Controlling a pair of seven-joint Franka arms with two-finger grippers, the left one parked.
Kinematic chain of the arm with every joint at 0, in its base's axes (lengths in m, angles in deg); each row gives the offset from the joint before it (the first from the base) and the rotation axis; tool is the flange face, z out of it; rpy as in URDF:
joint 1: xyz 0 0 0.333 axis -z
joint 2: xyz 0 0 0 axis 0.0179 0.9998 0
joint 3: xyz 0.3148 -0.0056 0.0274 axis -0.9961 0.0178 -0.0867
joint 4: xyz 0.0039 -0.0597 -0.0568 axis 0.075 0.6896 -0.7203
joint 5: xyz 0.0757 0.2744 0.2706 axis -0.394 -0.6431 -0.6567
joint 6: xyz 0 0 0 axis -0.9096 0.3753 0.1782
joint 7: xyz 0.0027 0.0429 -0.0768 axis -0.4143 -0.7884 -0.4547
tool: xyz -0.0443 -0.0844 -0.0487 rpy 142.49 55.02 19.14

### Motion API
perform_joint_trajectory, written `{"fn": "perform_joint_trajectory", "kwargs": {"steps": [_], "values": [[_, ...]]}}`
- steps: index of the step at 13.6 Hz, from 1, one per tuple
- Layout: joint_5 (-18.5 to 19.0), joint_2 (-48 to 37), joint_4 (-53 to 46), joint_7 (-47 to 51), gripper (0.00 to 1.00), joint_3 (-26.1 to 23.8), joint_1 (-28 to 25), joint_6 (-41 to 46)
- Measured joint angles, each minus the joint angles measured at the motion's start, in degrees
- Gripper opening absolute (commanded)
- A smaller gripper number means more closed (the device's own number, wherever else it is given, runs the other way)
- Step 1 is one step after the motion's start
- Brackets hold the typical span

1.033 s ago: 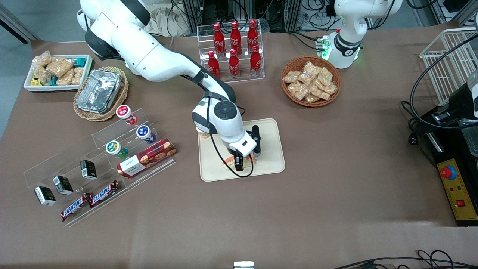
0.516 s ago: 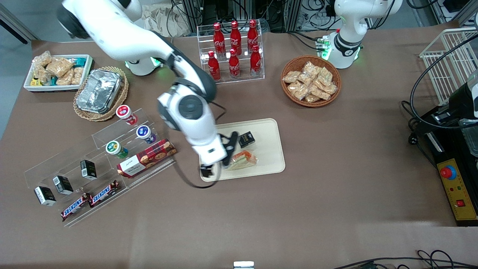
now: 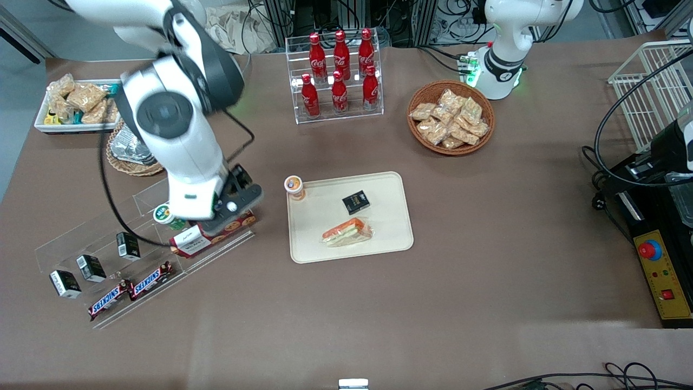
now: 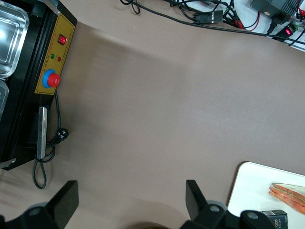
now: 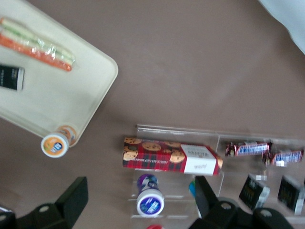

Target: Place sandwich on tray

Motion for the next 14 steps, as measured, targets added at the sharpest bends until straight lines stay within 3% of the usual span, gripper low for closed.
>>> {"fn": "perform_joint_trajectory", "kwargs": {"steps": [2, 5, 10, 14], "values": [[-2.66, -3.47, 0.17, 8.62, 1.0, 0.3, 3.21, 2.71], [-5.32, -8.69, 0.7, 9.54, 1.0, 2.66, 10.42, 5.88], [-7.41, -15.8, 4.08, 7.53, 1.0, 10.81, 11.22, 8.17], [-12.21, -18.4, 6.28, 3.33, 1.0, 17.75, 11.25, 8.14]]}}
